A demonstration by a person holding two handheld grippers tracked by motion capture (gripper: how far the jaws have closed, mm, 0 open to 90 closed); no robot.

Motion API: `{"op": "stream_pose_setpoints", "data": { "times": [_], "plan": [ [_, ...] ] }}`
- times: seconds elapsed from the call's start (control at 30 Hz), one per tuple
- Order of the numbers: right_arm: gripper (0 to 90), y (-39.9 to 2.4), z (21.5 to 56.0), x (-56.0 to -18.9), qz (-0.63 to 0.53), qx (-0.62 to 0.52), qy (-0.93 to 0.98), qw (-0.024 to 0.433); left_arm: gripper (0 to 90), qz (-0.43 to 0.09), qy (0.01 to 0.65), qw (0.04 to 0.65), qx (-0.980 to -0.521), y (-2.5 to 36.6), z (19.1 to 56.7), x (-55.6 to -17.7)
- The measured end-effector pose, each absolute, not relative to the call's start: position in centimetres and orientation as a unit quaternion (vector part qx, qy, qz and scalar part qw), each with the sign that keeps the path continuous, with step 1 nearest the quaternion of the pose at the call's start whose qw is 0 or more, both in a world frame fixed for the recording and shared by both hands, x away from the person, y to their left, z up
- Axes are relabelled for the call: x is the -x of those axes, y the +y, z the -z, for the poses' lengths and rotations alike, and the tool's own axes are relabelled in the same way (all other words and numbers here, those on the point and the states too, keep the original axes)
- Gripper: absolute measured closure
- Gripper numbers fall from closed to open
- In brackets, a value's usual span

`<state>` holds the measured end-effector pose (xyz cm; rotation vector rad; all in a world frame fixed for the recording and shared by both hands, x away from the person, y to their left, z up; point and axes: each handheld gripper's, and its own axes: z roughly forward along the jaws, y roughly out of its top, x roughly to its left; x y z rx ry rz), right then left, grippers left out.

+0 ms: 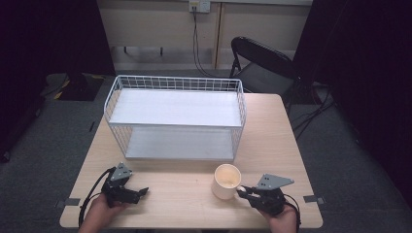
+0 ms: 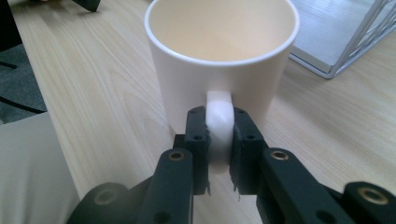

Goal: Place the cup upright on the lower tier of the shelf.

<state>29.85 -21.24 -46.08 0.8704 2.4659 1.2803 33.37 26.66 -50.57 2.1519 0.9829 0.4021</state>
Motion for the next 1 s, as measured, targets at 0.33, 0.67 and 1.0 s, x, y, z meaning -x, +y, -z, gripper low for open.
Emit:
{"op": "stream_pose_setpoints", "data": {
  "times": [0.33,0.67,1.0],
  "plan": [
    [80.2,-21.4,45.8,-30.0,-0.435,-0.275,0.848,0.128,5.1,-0.156,0.382,0.363,-0.836,26.7,50.6,-33.4],
    [80.4,-21.3,45.3,-29.7,-0.440,-0.263,0.846,0.147,5.0,-0.156,0.382,0.363,-0.836,26.7,50.6,-33.4],
    [80.5,-21.6,44.9,-29.6,-0.453,-0.268,0.837,0.151,5.1,-0.156,0.382,0.363,-0.836,26.7,50.6,-33.4]
  ]
}}
